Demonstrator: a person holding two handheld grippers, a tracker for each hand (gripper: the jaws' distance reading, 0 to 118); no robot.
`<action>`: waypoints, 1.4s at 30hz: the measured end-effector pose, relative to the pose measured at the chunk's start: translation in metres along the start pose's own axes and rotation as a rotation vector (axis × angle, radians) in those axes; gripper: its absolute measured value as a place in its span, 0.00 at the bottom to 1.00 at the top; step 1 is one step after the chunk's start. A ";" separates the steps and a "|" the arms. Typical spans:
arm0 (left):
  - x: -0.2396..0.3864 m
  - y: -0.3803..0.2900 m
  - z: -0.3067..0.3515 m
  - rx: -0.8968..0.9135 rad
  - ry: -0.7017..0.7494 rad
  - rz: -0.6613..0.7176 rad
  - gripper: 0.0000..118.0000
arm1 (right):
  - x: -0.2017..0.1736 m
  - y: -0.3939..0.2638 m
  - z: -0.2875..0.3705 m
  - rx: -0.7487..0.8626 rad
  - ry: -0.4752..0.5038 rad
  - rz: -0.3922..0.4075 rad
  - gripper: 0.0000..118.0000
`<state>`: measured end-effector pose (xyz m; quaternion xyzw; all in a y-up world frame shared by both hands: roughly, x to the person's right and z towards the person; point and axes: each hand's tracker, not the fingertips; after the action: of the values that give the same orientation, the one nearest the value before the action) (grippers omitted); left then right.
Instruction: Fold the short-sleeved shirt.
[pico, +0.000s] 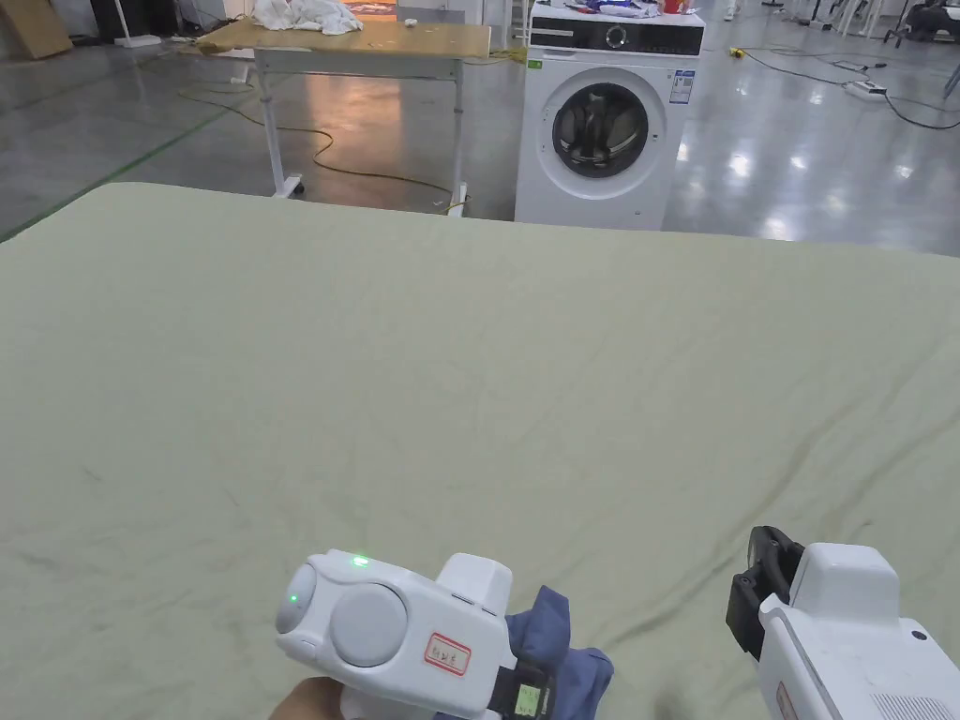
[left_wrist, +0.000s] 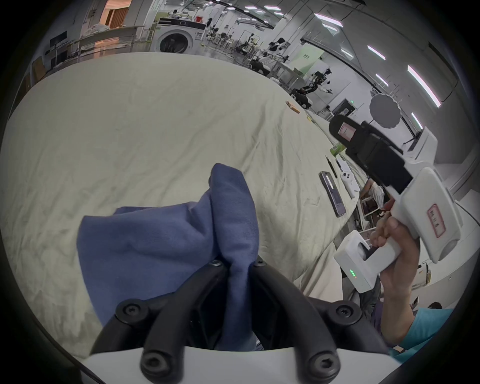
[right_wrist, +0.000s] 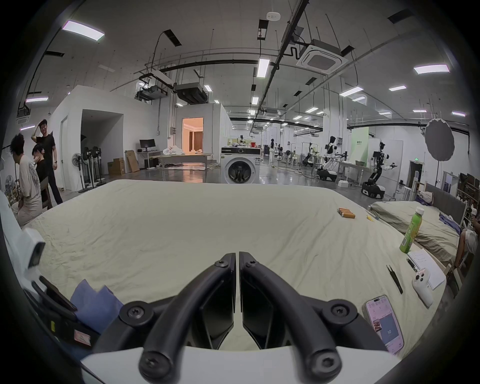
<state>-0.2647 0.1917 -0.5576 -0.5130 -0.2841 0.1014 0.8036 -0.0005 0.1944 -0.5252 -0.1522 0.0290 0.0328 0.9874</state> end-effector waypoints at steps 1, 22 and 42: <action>-0.001 0.000 -0.004 -0.004 -0.002 0.010 0.13 | 0.000 -0.001 0.000 -0.002 0.000 0.000 0.01; -0.031 -0.029 -0.056 0.013 -0.094 0.143 0.10 | 0.005 -0.003 0.001 -0.013 -0.013 -0.008 0.01; -0.044 -0.019 0.073 0.686 0.226 -0.052 0.04 | -0.019 0.024 0.007 0.157 -0.017 -0.030 0.01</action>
<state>-0.3441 0.2194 -0.5333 -0.2142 -0.1561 0.1130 0.9576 -0.0206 0.2188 -0.5245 -0.0745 0.0209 0.0170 0.9969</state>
